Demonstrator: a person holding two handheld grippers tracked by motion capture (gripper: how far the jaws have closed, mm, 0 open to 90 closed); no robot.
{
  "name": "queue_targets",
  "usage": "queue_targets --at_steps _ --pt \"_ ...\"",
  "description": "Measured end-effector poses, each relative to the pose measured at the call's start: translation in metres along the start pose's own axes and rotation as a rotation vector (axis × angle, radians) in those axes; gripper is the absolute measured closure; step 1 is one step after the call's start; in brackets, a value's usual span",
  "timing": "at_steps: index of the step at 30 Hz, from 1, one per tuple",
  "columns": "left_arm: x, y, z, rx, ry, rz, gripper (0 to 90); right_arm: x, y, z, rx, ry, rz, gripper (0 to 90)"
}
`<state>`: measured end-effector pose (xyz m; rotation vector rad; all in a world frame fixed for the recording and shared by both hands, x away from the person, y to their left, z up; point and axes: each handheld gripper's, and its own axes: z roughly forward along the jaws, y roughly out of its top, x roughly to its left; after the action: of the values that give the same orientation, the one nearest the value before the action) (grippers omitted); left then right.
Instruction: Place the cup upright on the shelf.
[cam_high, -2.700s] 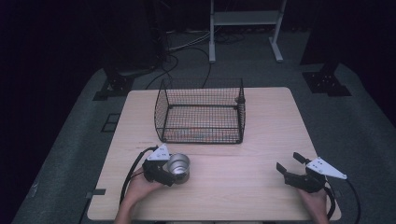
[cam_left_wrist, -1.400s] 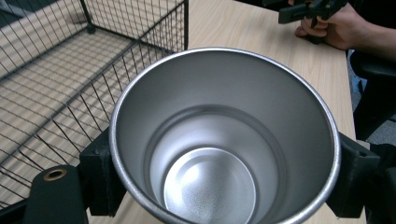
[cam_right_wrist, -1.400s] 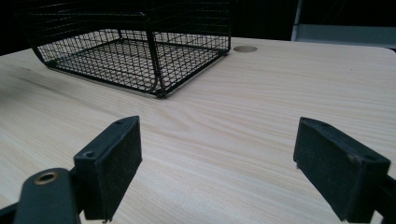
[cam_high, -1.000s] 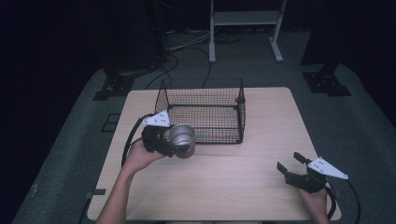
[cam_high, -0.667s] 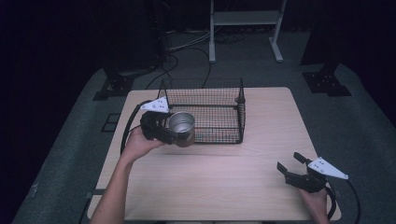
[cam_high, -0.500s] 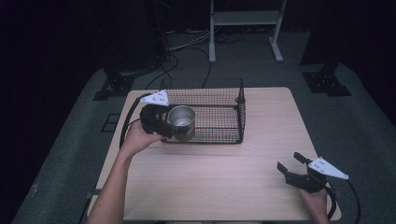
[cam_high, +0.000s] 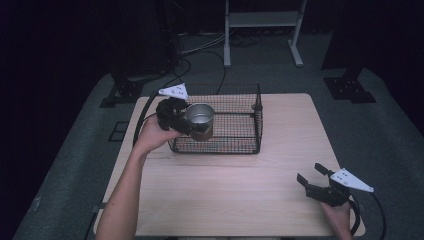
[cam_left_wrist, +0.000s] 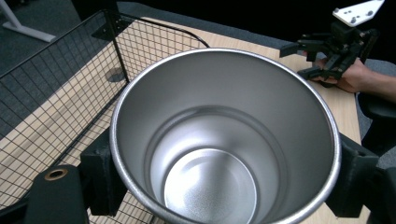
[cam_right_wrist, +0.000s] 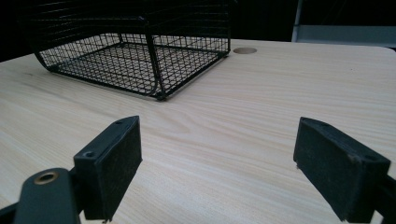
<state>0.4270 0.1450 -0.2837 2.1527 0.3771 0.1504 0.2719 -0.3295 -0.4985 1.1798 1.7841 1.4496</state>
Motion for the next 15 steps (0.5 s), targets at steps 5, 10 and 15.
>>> queue_targets --at_steps 5,10,15 --pt "0.013 0.012 -0.002 0.016 0.018 -0.006 17.6 0.0 0.0 0.0 -0.002 0.001 0.001 14.5" --pt "0.021 0.023 -0.003 0.019 0.034 -0.009 17.6 -0.001 0.0 0.0 -0.004 0.004 0.002 14.5" --pt "0.028 0.035 -0.003 0.015 0.035 -0.011 17.6 0.0 0.0 0.0 -0.004 0.005 0.004 14.6"
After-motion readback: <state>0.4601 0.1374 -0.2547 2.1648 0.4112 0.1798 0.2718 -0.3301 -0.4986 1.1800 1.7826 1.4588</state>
